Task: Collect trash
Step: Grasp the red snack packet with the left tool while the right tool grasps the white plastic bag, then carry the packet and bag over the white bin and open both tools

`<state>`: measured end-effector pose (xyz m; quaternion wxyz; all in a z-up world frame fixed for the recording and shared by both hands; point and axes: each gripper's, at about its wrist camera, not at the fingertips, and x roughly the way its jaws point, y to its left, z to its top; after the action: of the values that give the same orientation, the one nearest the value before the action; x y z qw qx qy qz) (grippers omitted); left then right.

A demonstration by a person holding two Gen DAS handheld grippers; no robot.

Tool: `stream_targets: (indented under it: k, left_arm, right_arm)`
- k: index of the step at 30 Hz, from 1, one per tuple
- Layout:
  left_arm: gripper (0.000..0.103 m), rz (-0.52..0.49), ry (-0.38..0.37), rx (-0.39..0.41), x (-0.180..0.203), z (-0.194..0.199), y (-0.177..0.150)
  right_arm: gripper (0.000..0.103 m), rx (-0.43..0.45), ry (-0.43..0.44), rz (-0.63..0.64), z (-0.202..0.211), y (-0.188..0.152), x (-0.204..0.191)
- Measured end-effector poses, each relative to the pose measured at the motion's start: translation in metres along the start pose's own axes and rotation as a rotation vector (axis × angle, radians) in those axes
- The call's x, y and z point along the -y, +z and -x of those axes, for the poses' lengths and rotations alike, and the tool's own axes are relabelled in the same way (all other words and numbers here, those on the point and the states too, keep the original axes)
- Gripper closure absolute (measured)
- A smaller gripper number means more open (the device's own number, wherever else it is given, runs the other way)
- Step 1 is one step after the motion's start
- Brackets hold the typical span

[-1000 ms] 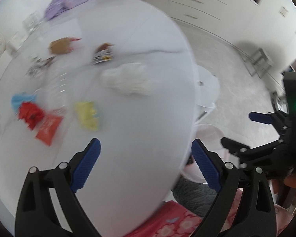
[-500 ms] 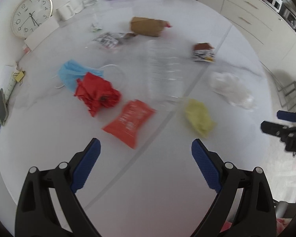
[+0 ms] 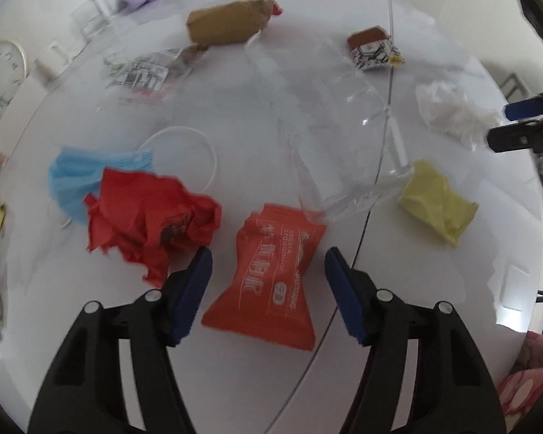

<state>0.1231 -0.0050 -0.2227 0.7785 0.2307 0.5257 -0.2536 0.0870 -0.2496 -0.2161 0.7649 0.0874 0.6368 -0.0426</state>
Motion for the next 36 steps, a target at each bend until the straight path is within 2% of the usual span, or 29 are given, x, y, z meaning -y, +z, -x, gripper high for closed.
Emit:
stream_targets:
  k: [1, 3, 7, 11, 12, 13, 14, 15, 20, 24, 27, 31, 36]
  left_arm:
    - [0.047, -0.011, -0.011, 0.006, -0.001, 0.001, 0.000]
    - [0.063, -0.033, -0.018, 0.014, -0.005, 0.002, 0.001]
    - [0.069, -0.030, -0.041, 0.022, -0.011, 0.006, 0.001]
    - [0.069, 0.021, -0.052, 0.035, -0.020, 0.016, 0.000]
    - [0.069, 0.034, -0.050, 0.038, -0.018, 0.021, -0.005]
    - [0.069, 0.047, -0.049, 0.041, -0.018, 0.024, -0.006]
    - [0.069, 0.064, -0.049, 0.043, -0.020, 0.030, -0.006]
    - [0.069, 0.075, -0.049, 0.045, -0.020, 0.033, -0.007]
    - [0.069, 0.105, -0.017, 0.066, -0.013, 0.056, -0.010]
    - [0.069, 0.110, -0.035, 0.070, 0.013, 0.078, -0.005]
    - [0.069, 0.095, -0.086, 0.064, 0.048, 0.091, 0.005]
    - [0.069, 0.012, -0.138, 0.074, 0.119, 0.108, 0.020]
    - [0.069, -0.099, -0.249, 0.069, 0.207, 0.122, 0.035]
  right_arm:
    - [0.002, -0.003, -0.001, -0.002, -0.002, 0.002, 0.000]
    - [0.002, -0.008, 0.003, -0.013, -0.004, 0.005, 0.000]
    - [0.007, -0.014, 0.019, -0.027, -0.011, 0.011, -0.003]
    - [0.033, -0.011, 0.008, 0.000, -0.016, 0.015, -0.016]
    - [0.046, 0.000, -0.007, 0.015, -0.015, 0.016, -0.019]
    - [0.054, 0.006, -0.012, 0.029, -0.014, 0.017, -0.022]
    - [0.071, 0.006, -0.009, 0.033, -0.013, 0.018, -0.024]
    - [0.078, 0.003, 0.007, 0.028, -0.012, 0.018, -0.025]
    - [0.078, 0.048, 0.034, 0.013, 0.007, 0.014, -0.022]
    - [0.078, 0.090, 0.068, -0.021, 0.035, -0.005, -0.006]
    - [0.078, 0.108, 0.081, -0.053, 0.059, -0.033, 0.020]
    - [0.078, 0.129, 0.071, -0.093, 0.091, -0.090, 0.063]
    - [0.076, 0.121, 0.040, -0.216, 0.101, -0.156, 0.119]
